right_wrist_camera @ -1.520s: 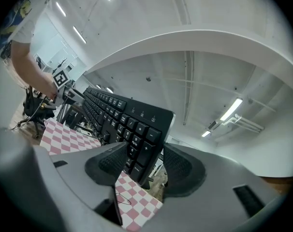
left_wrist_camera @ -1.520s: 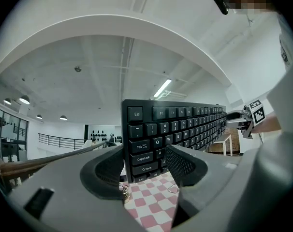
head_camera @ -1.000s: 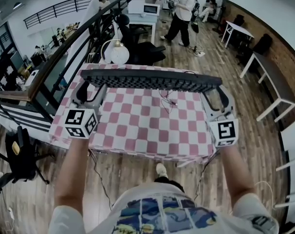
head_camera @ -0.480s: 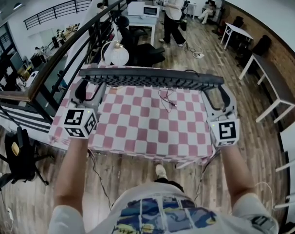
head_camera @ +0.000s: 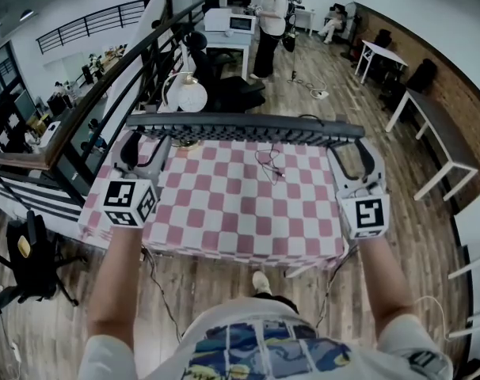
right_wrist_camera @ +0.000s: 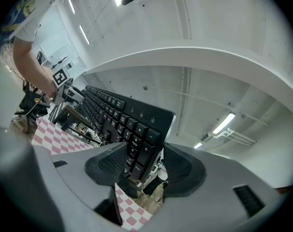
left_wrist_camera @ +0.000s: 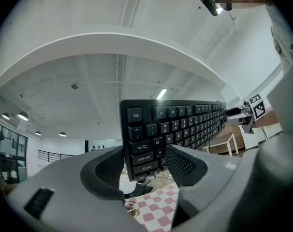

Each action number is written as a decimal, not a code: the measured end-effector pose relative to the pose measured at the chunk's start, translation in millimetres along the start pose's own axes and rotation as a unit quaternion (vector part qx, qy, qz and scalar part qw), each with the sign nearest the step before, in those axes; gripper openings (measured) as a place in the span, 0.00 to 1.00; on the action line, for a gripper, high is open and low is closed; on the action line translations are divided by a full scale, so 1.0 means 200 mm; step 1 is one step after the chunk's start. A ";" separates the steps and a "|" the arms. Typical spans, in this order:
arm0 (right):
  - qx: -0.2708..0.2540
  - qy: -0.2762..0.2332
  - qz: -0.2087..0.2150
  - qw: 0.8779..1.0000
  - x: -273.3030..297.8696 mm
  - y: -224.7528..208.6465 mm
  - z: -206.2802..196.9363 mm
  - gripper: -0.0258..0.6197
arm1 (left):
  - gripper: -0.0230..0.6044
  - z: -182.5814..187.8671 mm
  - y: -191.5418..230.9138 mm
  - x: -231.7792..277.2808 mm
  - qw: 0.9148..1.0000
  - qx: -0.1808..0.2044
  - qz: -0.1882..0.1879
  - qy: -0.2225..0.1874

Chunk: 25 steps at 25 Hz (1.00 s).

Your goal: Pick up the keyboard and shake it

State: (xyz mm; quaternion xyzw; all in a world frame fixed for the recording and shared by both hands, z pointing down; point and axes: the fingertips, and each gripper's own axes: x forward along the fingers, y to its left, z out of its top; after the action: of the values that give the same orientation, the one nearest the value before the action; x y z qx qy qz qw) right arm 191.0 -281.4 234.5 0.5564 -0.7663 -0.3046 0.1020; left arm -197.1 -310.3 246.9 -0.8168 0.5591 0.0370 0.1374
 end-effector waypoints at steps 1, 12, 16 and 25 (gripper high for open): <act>-0.001 0.000 -0.001 1.000 0.00 0.00 0.00 0.40 | 0.46 0.00 0.00 0.00 1.000 0.001 0.000 0.000; -0.001 -0.003 -0.007 1.000 -0.03 0.00 0.02 0.40 | 0.46 0.02 0.00 -0.02 1.000 0.005 0.000 -0.004; 0.000 -0.003 -0.009 1.000 -0.04 0.00 0.02 0.40 | 0.46 0.03 -0.01 -0.02 1.000 0.006 0.000 -0.004; 0.002 -0.003 -0.010 1.000 -0.05 -0.02 0.01 0.40 | 0.46 0.04 -0.02 -0.02 1.000 0.009 0.001 -0.002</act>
State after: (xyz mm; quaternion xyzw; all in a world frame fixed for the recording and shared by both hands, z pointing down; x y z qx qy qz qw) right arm 195.8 -272.4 232.2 0.5636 -0.7613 -0.3061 0.0955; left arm -193.4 -302.2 240.4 -0.8148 0.5599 0.0337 0.1464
